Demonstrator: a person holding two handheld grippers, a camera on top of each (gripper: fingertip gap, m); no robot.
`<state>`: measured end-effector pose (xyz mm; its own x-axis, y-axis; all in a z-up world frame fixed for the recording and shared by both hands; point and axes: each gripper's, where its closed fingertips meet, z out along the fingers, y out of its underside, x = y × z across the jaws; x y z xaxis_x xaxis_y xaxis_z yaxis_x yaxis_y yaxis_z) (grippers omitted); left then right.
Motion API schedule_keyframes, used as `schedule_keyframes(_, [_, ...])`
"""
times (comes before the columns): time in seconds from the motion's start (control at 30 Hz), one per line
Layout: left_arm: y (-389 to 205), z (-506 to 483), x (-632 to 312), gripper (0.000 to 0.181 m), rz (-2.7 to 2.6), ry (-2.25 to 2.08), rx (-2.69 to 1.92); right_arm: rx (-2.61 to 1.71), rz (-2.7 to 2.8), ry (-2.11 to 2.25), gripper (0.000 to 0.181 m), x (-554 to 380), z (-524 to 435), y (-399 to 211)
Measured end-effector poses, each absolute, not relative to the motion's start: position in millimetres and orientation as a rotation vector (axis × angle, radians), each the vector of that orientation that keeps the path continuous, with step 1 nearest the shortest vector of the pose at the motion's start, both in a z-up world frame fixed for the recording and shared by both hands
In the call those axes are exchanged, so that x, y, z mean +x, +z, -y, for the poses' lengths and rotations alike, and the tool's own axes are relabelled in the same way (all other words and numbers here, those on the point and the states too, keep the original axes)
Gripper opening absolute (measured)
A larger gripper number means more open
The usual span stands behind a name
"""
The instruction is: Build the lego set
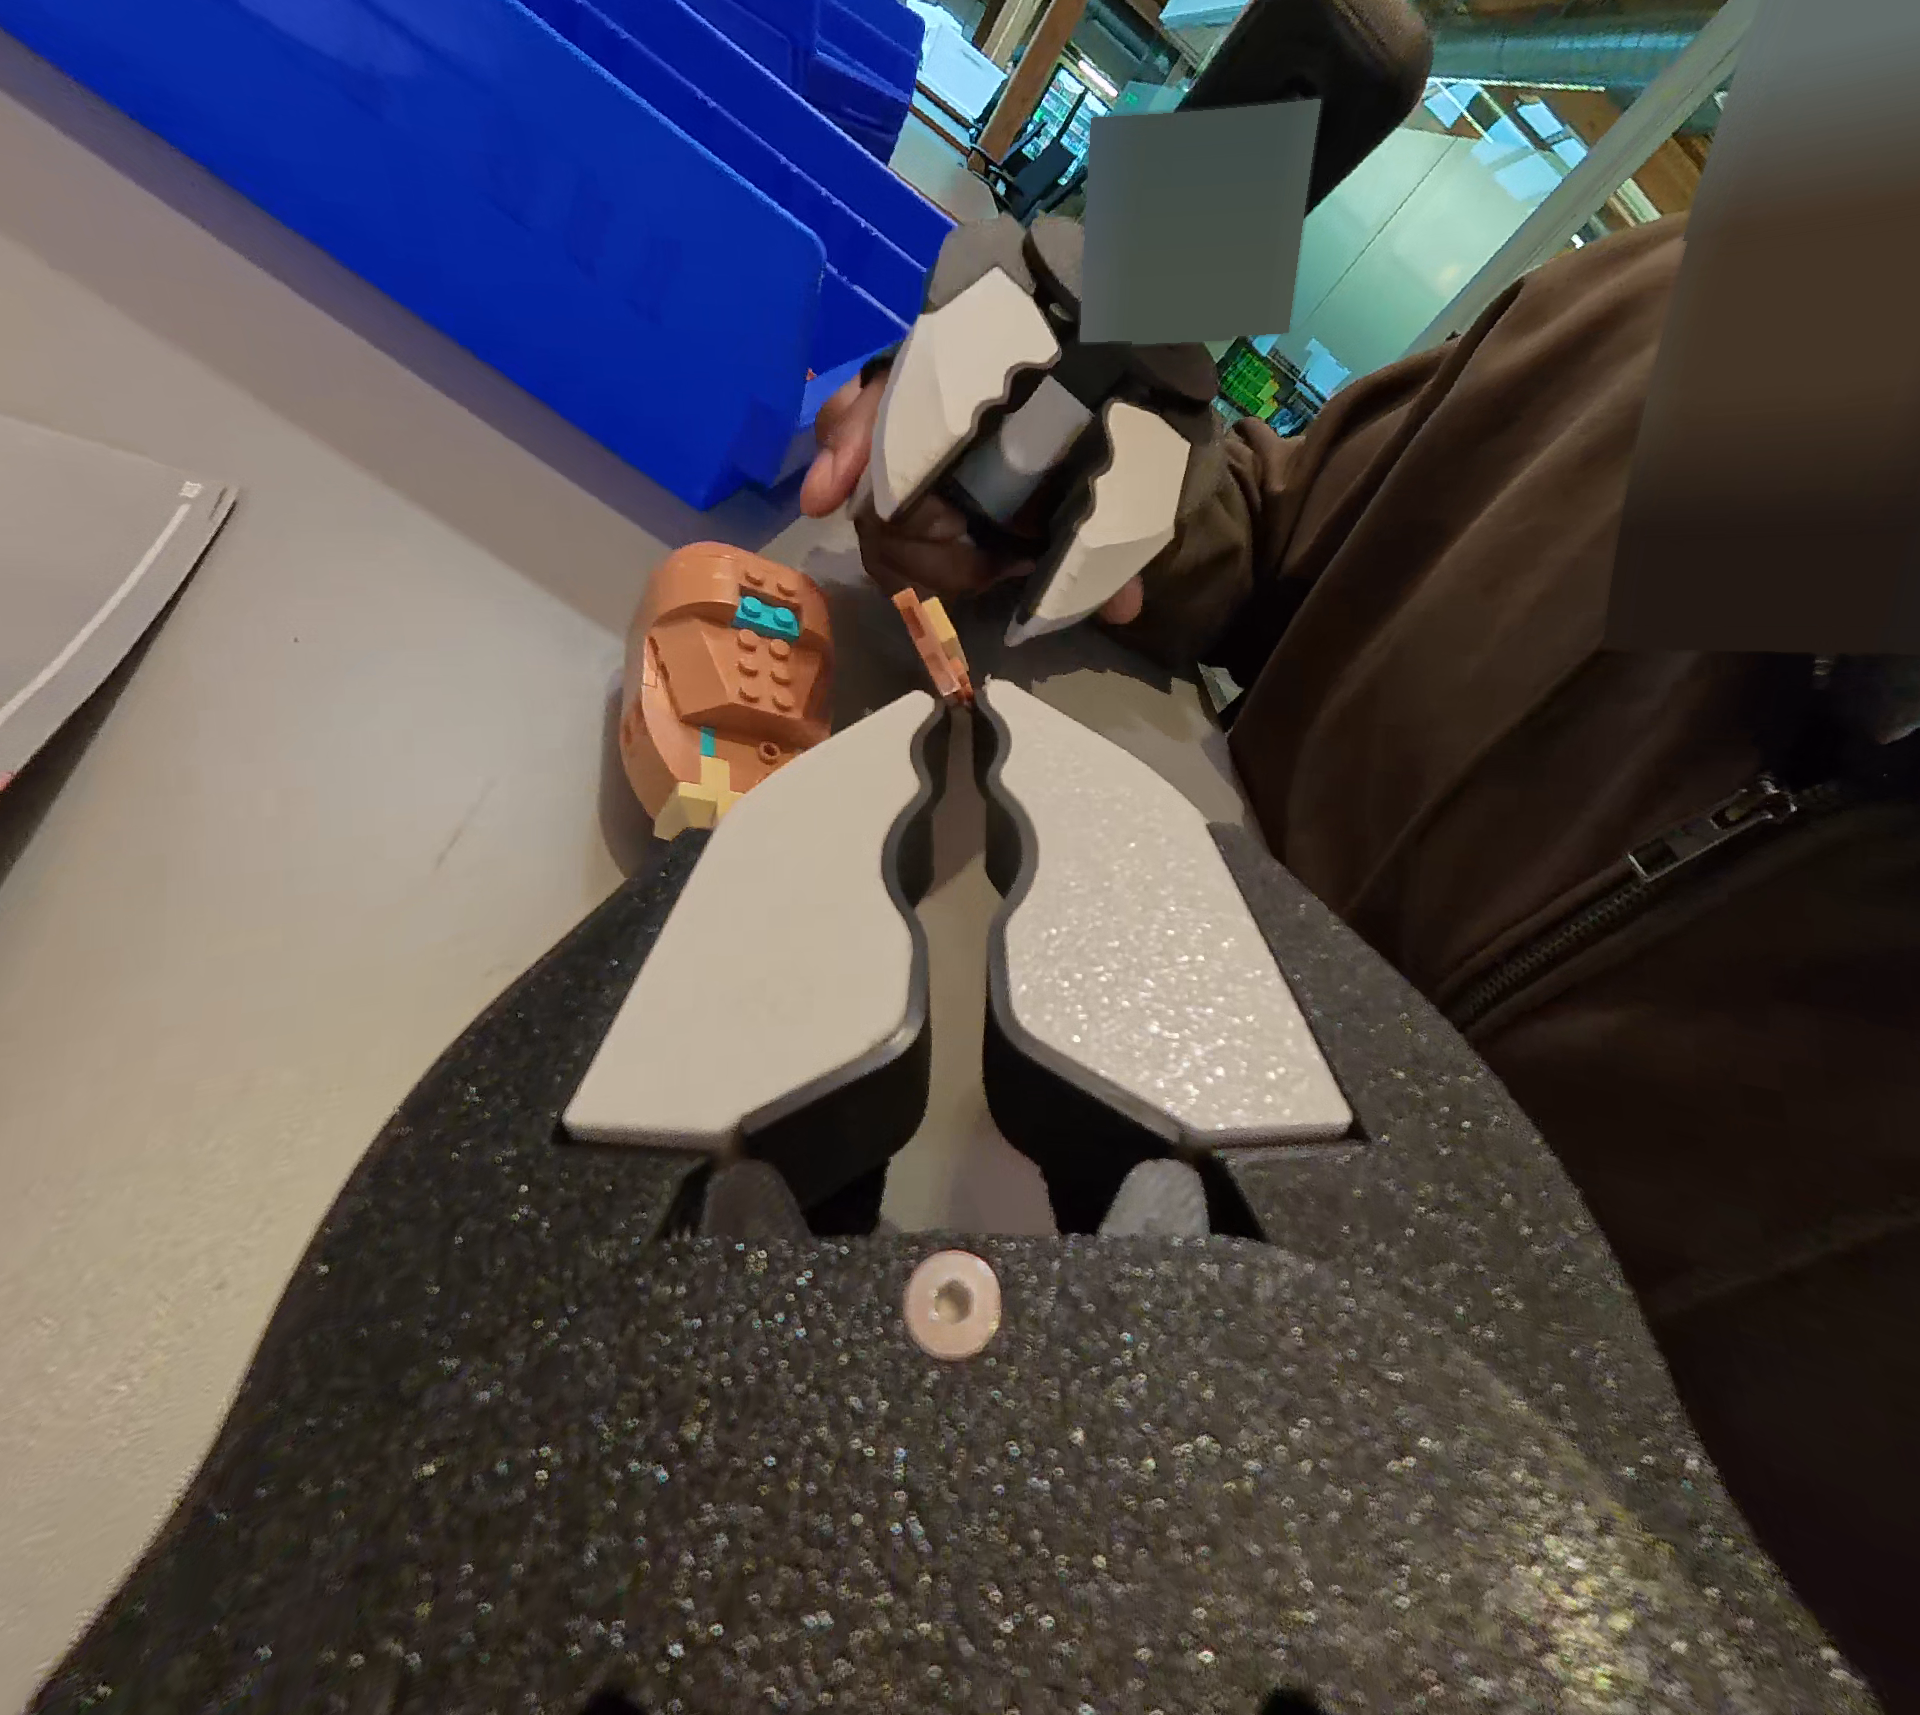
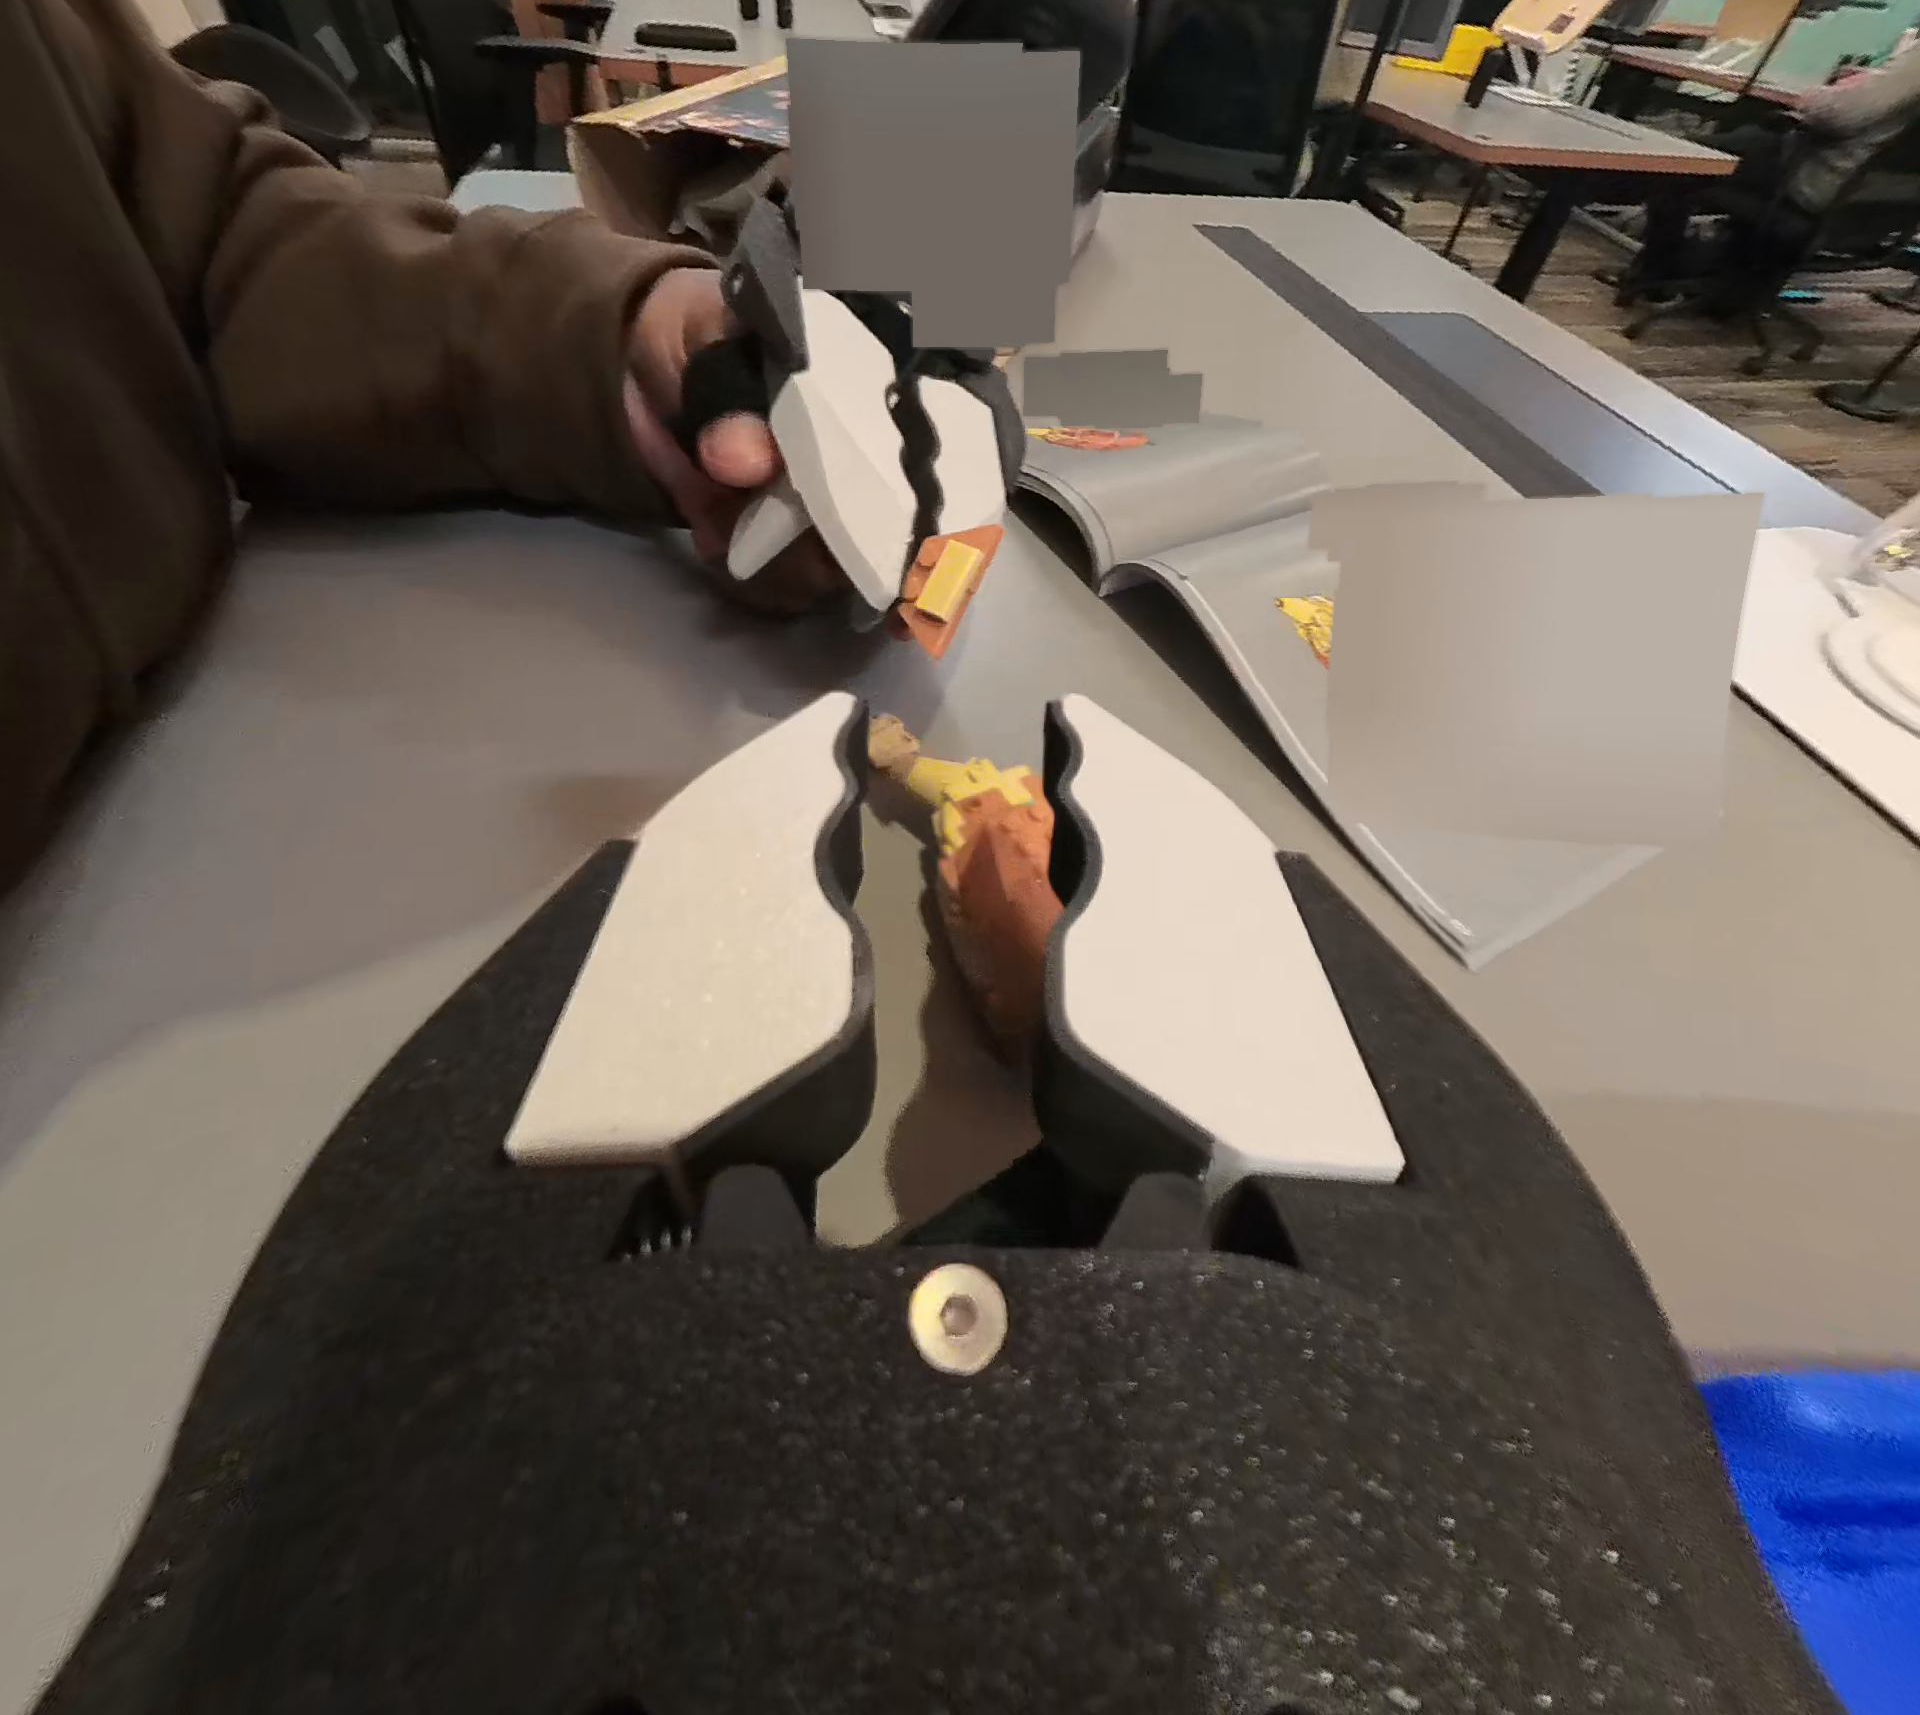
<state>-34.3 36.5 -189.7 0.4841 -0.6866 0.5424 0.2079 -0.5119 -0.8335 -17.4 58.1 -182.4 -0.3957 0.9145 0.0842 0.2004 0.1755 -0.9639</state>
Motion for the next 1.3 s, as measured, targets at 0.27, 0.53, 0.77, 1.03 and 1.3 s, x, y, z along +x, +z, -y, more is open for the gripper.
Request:
schedule_keyframes(0.27, [-190.8, -40.3, -39.9, 0.004, -0.355, -1.181, -1.792, -1.182, 1.710, 1.141, 0.042, -21.6, -80.6, -190.2])
schedule_keyframes(0.53, [-193.0, -42.5, -41.8, 0.004, -0.331, -1.189, -1.812, -1.246, 1.763, 0.997, 0.044, -21.2, -92.0, -206.9])
schedule_keyframes(0.77, [-202.7, -43.4, -36.7, 0.004, -0.349, -1.225, -1.906, -1.235, 1.862, 0.921, 0.050, -18.2, -90.5, -221.5])
schedule_keyframes(1.03, [-207.0, -49.7, -25.5, 0.004, -0.392, -1.299, -2.007, -1.250, 1.921, 0.921, 0.059, -17.3, -89.3, -231.9])
schedule_keyframes(1.3, [-219.5, -49.3, -31.8, 0.004, -0.412, -1.256, -2.089, -1.225, 1.930, 0.908, 0.062, -16.5, -87.8, -233.2])
